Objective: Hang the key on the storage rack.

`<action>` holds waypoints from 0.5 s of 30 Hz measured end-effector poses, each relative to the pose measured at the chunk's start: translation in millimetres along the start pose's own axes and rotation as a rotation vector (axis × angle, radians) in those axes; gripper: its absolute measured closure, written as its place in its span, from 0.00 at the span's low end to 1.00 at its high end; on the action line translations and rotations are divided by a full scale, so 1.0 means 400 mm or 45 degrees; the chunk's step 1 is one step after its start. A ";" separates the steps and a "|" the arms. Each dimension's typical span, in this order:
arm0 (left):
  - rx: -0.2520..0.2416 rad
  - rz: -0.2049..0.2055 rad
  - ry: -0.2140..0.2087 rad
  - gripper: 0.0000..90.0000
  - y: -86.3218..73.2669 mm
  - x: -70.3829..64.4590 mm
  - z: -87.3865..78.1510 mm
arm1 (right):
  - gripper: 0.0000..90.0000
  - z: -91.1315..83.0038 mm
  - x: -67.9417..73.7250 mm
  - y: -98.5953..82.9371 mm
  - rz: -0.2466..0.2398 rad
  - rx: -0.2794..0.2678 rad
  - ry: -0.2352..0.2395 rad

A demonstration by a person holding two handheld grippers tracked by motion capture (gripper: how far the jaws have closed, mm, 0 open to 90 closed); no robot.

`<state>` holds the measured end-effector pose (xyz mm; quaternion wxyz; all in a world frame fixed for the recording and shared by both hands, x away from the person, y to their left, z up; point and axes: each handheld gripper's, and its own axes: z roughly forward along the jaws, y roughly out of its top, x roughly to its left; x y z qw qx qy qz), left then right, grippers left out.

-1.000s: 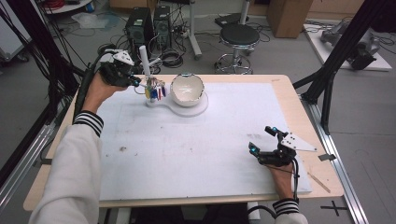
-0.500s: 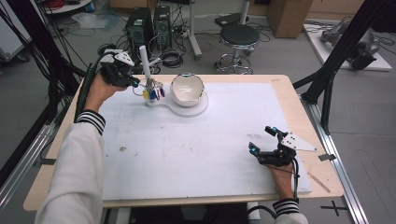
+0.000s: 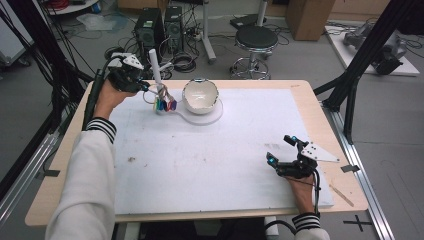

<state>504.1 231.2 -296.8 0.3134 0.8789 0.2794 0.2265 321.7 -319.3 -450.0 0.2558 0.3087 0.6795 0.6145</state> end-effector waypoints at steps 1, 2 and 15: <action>-0.014 -0.010 0.008 0.95 -0.006 0.001 -0.003 | 0.03 0.000 0.000 0.000 0.002 0.001 0.000; -0.029 -0.027 0.018 0.93 -0.013 0.002 -0.006 | 0.03 0.001 -0.001 0.000 -0.001 -0.003 -0.001; -0.181 -0.081 0.021 0.43 -0.114 -0.008 -0.049 | 0.03 0.000 0.001 0.000 -0.002 0.002 -0.002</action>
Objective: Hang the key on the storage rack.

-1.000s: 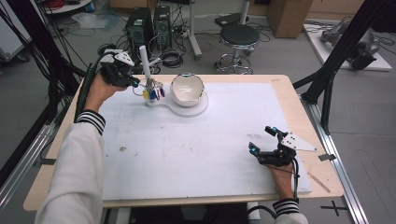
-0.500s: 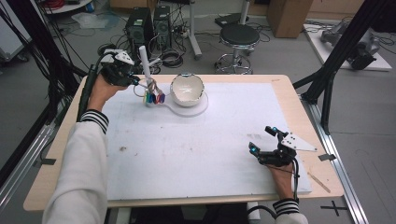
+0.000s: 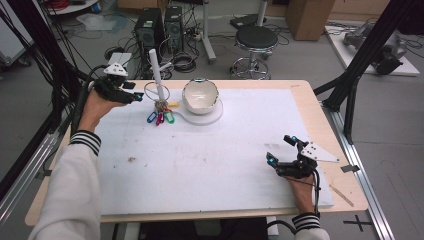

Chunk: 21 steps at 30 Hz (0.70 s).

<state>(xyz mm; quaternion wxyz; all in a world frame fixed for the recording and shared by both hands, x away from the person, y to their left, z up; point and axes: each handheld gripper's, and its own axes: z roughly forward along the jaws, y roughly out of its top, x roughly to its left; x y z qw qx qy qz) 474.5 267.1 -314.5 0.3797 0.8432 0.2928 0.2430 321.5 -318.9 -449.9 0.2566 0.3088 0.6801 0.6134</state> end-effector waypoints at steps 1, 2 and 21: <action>-0.013 -0.004 0.000 0.38 -0.007 -0.003 -0.005 | 0.03 0.000 0.001 0.000 0.001 -0.001 -0.001; -0.027 -0.018 0.005 0.32 -0.013 -0.007 -0.010 | 0.03 0.000 0.001 0.000 -0.001 0.000 -0.001; -0.296 -0.050 -0.080 0.02 -0.136 -0.174 -0.120 | 0.03 0.000 0.002 0.000 0.007 0.005 -0.003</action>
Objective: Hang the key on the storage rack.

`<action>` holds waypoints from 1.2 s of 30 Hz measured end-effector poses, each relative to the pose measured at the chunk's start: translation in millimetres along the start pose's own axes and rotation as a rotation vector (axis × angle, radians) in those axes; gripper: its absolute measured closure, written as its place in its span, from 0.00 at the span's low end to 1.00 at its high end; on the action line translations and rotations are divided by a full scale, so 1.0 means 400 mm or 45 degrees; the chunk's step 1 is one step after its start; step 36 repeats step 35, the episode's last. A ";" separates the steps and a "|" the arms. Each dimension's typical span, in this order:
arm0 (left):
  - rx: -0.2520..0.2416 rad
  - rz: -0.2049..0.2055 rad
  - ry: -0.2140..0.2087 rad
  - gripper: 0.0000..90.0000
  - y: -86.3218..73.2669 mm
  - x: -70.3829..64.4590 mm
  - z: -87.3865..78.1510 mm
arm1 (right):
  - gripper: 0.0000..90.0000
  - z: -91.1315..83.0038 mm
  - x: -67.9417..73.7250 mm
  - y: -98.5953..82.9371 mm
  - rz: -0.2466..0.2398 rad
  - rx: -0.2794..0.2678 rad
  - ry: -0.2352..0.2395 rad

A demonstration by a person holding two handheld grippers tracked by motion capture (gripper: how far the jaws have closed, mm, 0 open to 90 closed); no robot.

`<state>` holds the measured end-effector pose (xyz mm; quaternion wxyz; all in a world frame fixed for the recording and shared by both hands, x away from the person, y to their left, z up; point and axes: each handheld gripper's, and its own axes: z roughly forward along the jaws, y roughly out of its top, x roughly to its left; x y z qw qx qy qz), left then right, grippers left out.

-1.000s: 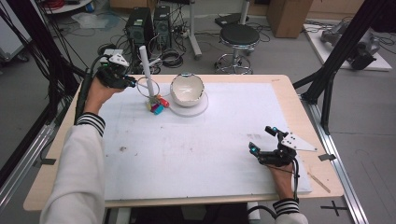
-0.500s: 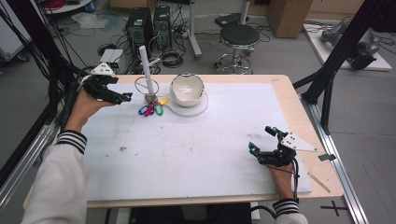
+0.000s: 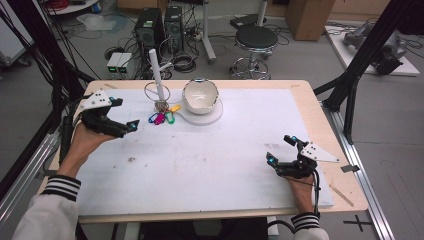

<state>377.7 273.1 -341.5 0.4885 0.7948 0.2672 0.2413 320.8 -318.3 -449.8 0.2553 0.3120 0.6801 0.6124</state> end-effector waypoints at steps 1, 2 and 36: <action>-0.007 0.002 -0.007 0.02 -0.008 -0.009 -0.004 | 0.03 0.000 0.000 0.000 0.000 0.000 0.000; -0.021 -0.003 -0.011 0.02 -0.017 -0.019 -0.009 | 0.03 0.001 -0.001 0.000 -0.008 -0.004 -0.001; -0.441 -0.123 0.060 0.02 -0.304 -0.183 -0.062 | 0.03 0.001 0.001 0.000 -0.029 -0.004 -0.001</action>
